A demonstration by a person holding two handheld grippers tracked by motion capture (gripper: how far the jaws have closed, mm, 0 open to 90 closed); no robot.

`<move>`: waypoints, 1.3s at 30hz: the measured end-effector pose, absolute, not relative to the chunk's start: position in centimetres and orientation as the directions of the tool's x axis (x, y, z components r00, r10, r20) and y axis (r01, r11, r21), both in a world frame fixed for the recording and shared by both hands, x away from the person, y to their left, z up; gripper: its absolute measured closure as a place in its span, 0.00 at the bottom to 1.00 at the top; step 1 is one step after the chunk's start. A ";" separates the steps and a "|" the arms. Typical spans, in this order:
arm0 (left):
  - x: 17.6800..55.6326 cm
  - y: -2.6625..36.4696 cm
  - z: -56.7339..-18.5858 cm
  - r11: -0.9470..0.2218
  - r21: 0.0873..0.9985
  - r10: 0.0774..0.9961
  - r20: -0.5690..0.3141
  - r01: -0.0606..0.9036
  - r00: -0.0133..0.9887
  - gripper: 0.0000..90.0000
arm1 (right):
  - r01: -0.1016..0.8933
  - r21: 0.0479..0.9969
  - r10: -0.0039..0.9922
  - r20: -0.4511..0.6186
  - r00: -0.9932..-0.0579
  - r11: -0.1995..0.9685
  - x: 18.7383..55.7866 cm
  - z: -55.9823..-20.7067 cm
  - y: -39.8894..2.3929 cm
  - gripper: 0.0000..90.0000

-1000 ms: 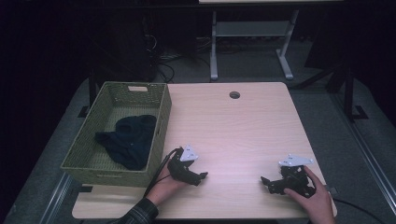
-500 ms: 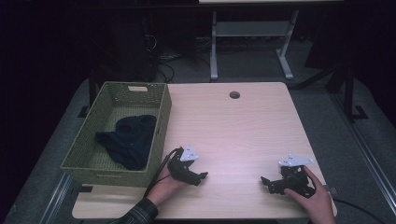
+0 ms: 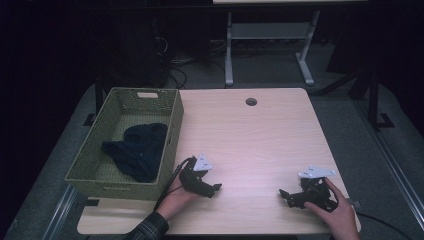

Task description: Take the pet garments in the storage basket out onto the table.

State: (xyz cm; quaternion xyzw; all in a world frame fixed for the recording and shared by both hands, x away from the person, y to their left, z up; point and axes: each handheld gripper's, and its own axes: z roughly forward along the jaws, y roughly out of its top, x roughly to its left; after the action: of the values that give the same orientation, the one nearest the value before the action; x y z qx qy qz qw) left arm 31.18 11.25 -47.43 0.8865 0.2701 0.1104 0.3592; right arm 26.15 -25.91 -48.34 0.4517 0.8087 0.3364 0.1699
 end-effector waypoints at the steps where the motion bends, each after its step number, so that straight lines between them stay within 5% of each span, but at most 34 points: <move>1: 31.2 11.2 -47.4 -0.596 0.696 0.558 0.002 0.400 0.830 0.15 | 0.616 0.698 0.845 0.029 -0.534 0.366 26.1 -48.3 -25.9 0.00; 39: 31.7 11.6 -45.5 -0.571 0.717 0.569 -0.006 0.400 0.822 0.15 | 0.614 0.698 0.843 0.029 -0.537 0.367 26.1 -48.3 -25.9 0.00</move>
State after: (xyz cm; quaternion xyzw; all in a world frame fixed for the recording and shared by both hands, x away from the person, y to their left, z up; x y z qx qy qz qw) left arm 31.69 11.56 -45.49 0.8789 0.2756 0.1131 0.3725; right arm 26.14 -25.90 -48.35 0.4502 0.8092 0.3371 0.1697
